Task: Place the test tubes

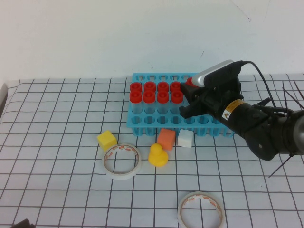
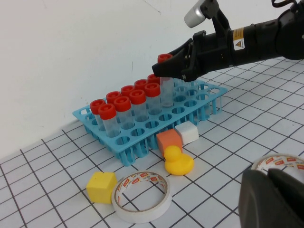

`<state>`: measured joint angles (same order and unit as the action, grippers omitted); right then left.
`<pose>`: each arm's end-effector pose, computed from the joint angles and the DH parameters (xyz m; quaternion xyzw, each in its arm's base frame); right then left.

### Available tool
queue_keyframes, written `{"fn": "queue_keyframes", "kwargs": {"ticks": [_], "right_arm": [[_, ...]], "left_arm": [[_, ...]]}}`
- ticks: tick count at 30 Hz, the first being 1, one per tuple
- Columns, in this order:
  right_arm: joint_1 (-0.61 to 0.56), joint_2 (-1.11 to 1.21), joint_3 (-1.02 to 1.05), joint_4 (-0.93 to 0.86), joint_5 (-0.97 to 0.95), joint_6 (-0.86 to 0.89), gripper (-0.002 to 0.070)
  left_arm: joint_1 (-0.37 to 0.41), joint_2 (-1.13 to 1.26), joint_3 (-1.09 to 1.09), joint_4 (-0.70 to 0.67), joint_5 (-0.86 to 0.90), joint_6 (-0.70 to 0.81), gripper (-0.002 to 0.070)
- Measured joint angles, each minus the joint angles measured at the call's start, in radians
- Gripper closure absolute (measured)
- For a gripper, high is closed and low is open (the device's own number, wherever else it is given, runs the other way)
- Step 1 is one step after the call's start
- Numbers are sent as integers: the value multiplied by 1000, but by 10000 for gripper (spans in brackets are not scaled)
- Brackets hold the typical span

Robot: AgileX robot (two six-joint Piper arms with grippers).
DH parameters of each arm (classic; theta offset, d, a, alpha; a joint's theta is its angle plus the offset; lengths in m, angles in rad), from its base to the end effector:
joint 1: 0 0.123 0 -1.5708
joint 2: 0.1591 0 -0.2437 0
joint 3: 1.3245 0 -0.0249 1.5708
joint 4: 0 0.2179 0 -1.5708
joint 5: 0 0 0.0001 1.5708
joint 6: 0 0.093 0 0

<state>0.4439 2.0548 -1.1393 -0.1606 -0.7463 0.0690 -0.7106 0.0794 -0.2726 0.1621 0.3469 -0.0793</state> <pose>0.3604 0.1826 0.1660 -0.2154 0.7053 0.1714 0.6532 0.0476 -0.0342 0.2589 0.2609 0.6804 -0.1954 0.6563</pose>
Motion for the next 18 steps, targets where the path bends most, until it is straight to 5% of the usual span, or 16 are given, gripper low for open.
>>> {"fn": "queue_keyframes", "kwargs": {"ticks": [18], "right_arm": [[0,7,-2,82,16,-17,403]], "left_arm": [[0,0,0,-2,0,-2,677]]}}
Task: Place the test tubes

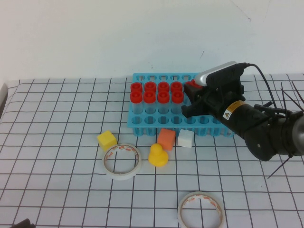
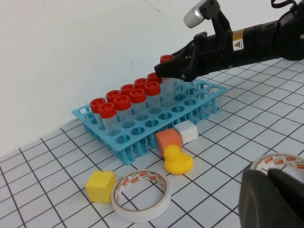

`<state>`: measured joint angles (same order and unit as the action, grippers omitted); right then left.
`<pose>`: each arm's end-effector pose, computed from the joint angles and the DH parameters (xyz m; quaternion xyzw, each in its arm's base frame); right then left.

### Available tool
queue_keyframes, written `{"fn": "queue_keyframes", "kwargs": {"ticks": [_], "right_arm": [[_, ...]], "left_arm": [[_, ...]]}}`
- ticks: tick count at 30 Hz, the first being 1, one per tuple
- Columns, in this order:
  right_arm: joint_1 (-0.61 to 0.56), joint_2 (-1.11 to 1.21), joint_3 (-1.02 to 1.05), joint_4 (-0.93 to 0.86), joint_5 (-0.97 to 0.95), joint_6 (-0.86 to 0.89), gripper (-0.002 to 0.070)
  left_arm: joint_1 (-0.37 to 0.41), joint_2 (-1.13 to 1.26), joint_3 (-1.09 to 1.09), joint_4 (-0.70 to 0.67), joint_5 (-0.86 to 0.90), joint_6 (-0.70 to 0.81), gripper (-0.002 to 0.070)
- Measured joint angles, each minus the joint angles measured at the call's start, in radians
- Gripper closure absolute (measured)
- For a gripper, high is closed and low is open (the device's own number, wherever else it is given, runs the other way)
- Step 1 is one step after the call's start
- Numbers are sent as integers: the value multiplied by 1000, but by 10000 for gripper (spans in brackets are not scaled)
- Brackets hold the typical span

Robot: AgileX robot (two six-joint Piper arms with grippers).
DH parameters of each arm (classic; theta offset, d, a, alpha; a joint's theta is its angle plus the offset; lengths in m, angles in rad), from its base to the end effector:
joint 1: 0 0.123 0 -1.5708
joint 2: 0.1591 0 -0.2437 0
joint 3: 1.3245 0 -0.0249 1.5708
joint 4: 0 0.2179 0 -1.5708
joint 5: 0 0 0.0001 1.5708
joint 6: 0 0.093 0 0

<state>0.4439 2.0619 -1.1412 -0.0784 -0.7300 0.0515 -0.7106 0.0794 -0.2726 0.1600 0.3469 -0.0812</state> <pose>0.3635 0.1782 0.1626 -0.1831 0.7203 0.1639 0.6487 0.0475 -0.0342 0.2589 0.2598 0.6809 -0.1970 0.6558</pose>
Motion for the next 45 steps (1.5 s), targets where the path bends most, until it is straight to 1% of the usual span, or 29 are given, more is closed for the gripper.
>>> {"fn": "queue_keyframes", "kwargs": {"ticks": [9,20,22,24,27,31,35,37,39,41,44,45], "right_arm": [[0,0,0,-1,47,-2,403],[0,0,0,-1,51,-6,403],[0,0,0,-1,53,-6,381],[0,0,0,0,55,-6,331],[0,0,0,1,57,-6,279],[0,-2,0,3,73,-6,262],[0,-52,2,3,170,-6,263],[0,-103,2,3,233,-6,283],[0,-176,2,3,324,-6,332],[0,-259,2,3,420,-6,412],[0,-382,7,3,578,-6,563],[0,-428,19,3,608,-6,603]], "left_arm": [[0,0,0,0,0,0,676],[0,0,0,0,0,0,676],[0,0,0,0,0,0,677],[0,0,0,0,0,0,677],[0,0,0,0,0,0,677],[0,0,0,0,0,0,676],[0,0,0,0,0,2,676],[0,0,0,0,0,2,676],[0,0,0,0,0,2,676],[0,0,0,0,0,2,676],[0,0,0,0,0,2,676],[0,0,0,0,0,2,676]]}}
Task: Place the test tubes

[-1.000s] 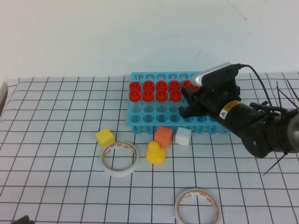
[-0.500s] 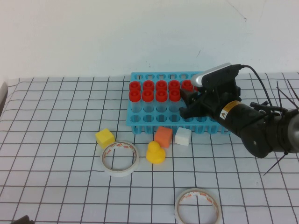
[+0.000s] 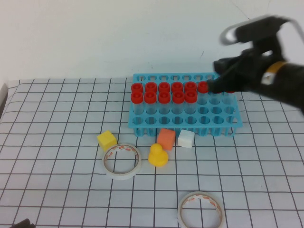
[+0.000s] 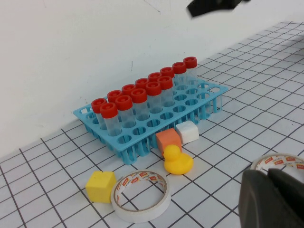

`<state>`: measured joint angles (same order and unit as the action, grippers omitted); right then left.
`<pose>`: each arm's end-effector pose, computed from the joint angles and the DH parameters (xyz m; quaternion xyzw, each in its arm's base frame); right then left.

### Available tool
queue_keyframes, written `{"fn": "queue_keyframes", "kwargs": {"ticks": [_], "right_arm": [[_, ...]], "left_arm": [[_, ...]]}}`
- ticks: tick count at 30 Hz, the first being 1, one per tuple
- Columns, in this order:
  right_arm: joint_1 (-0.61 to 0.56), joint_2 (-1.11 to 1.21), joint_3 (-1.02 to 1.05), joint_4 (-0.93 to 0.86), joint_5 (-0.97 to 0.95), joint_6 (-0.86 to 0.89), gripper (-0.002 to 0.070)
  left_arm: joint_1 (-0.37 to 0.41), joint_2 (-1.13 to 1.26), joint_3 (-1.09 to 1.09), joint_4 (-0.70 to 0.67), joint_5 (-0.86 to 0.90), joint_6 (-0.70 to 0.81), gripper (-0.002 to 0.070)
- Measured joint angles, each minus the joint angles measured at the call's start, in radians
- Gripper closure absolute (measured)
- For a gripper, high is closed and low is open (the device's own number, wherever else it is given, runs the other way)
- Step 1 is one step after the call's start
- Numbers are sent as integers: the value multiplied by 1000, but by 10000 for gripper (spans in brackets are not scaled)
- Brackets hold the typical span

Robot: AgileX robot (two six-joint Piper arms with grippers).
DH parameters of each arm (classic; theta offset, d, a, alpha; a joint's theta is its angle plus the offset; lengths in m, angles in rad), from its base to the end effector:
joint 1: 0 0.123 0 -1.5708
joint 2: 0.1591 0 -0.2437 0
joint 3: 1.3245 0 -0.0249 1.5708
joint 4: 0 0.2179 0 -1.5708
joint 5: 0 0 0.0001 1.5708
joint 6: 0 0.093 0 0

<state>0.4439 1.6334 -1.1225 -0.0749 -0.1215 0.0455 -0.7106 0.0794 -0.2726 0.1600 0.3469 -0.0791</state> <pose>0.3168 0.1516 0.2660 -0.1913 0.7826 0.1256 0.5790 0.0475 -0.0342 0.2589 0.2606 0.6806 -0.1963 0.6560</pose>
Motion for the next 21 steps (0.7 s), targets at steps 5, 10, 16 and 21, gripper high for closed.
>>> {"fn": "queue_keyframes", "kwargs": {"ticks": [5,10,16,21], "right_arm": [[0,-251,126,0,31,0,667],[0,-510,295,0,53,0,676],[0,-854,493,2,167,0,678],[0,-1035,554,2,394,0,678]], "left_arm": [[0,0,0,0,0,0,676],[0,0,0,0,0,0,676],[0,0,0,0,0,0,676],[0,0,0,0,0,0,676]]}}
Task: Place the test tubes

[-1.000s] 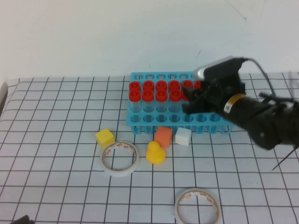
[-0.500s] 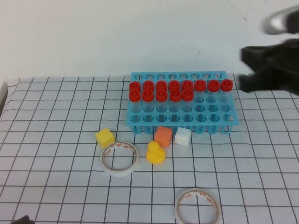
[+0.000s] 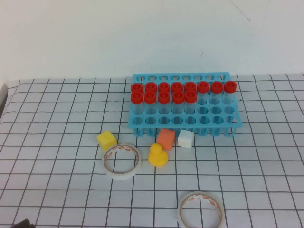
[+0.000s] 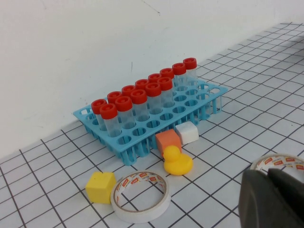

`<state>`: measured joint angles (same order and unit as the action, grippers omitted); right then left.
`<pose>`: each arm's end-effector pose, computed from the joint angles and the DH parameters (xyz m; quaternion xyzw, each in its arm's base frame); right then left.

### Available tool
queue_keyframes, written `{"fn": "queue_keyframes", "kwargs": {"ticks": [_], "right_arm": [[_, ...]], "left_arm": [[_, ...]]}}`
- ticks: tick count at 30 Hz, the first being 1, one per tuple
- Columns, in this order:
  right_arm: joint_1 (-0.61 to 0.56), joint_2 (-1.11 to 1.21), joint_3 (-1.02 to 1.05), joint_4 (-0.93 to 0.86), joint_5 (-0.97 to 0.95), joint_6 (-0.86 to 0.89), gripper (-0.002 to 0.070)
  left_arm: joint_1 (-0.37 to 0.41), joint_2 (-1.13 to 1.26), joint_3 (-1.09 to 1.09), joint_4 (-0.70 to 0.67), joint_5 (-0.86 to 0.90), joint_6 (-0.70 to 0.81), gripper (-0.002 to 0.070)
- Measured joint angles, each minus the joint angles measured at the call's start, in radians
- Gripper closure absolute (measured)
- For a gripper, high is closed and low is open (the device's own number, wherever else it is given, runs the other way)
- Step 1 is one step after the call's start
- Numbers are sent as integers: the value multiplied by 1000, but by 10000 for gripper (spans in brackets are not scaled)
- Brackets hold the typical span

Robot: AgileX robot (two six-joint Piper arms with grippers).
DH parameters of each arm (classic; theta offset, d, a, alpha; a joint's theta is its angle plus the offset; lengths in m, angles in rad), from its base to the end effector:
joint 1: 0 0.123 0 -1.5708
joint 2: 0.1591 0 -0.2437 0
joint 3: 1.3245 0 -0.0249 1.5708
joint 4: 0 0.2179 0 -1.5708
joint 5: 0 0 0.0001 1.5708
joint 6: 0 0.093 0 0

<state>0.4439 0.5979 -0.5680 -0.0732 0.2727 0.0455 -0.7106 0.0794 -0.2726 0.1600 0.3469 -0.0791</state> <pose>0.1180 0.0541 0.3078 -0.1749 0.7589 0.1229 0.6151 0.0475 -0.0342 0.2589 0.2606 0.6806 -0.1963 0.6560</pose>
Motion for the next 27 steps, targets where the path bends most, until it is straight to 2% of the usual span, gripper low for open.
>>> {"fn": "queue_keyframes", "kwargs": {"ticks": [6,9,16,22,24,25,27], "right_arm": [[0,-128,6,-30,452,0,678],[0,-183,6,-35,567,0,678],[0,-343,6,-46,578,-2,678],[0,-458,46,-127,562,-2,678],[0,-482,95,-156,486,-2,678],[0,-499,161,-165,372,-2,678],[0,-520,222,-155,274,-2,678]], "left_arm": [[0,0,0,0,0,0,676],[0,0,0,0,0,-1,676],[0,0,0,0,0,-1,676],[0,0,0,0,0,-1,676],[0,0,0,0,0,-1,676],[0,0,0,0,0,-1,676],[0,0,0,0,0,-1,676]]}}
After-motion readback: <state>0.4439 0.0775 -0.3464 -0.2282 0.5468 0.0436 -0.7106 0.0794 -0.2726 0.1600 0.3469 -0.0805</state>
